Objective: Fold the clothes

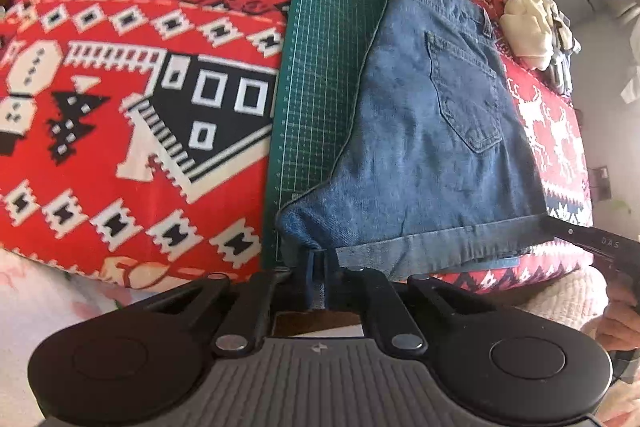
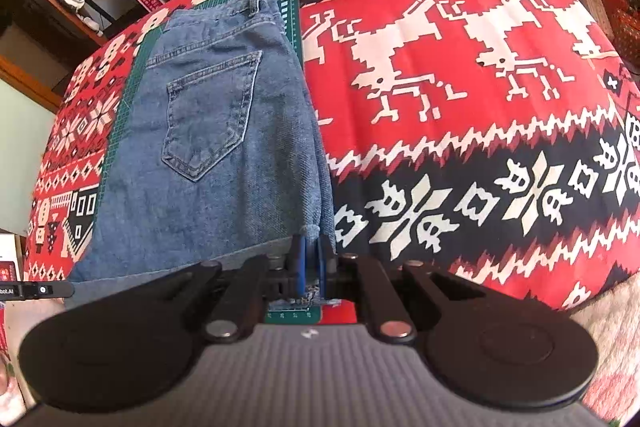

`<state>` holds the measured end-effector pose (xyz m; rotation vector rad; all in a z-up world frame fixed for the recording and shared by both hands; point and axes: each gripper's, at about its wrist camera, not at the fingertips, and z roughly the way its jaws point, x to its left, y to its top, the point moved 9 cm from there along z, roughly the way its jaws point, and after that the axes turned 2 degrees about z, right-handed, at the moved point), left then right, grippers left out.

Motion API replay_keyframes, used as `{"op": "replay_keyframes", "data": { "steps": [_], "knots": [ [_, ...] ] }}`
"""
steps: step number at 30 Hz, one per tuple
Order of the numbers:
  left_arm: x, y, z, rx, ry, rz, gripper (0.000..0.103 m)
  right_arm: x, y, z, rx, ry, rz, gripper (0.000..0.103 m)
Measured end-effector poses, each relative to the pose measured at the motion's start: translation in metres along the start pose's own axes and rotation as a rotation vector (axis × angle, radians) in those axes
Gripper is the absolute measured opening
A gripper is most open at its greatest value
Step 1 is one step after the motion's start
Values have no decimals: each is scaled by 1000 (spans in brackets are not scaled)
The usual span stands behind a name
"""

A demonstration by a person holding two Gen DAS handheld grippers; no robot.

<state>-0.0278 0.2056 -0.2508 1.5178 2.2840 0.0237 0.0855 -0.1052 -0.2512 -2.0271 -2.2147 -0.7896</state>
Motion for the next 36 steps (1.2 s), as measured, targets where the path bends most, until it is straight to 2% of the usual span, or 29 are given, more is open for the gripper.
{"op": "replay_keyframes", "data": {
  "steps": [5,12,13,15,17,19,22,26,27,32,36],
  "knots": [
    [3,6,-9,-36,17,6,4,2,-4,-12,-28,32,21,5],
    [12,-3,12,-1,43,7,5,-15,-17,11,-2,24,69,6],
    [13,-4,15,4,47,7,7,-18,-18,15,2,22,77,6],
    [16,-5,17,8,62,11,21,-21,-19,13,-2,6,64,10],
    [17,-6,9,-16,65,17,29,-24,-20,9,-10,-20,38,13],
    [17,-6,0,-41,66,22,28,-22,-19,-1,-35,-37,12,13],
    [17,-7,-13,-79,66,30,26,-2,-17,-18,-93,-15,-52,16],
    [-24,2,-26,-147,-39,104,26,39,-19,-26,-125,43,-152,19],
    [-35,3,-20,-141,-63,123,26,50,-22,-20,-114,67,-166,20],
    [-90,6,22,-82,-177,212,26,89,-37,12,-23,154,-180,21],
    [-98,3,61,20,-212,198,25,102,-46,40,70,200,-138,21]
  ]
}}
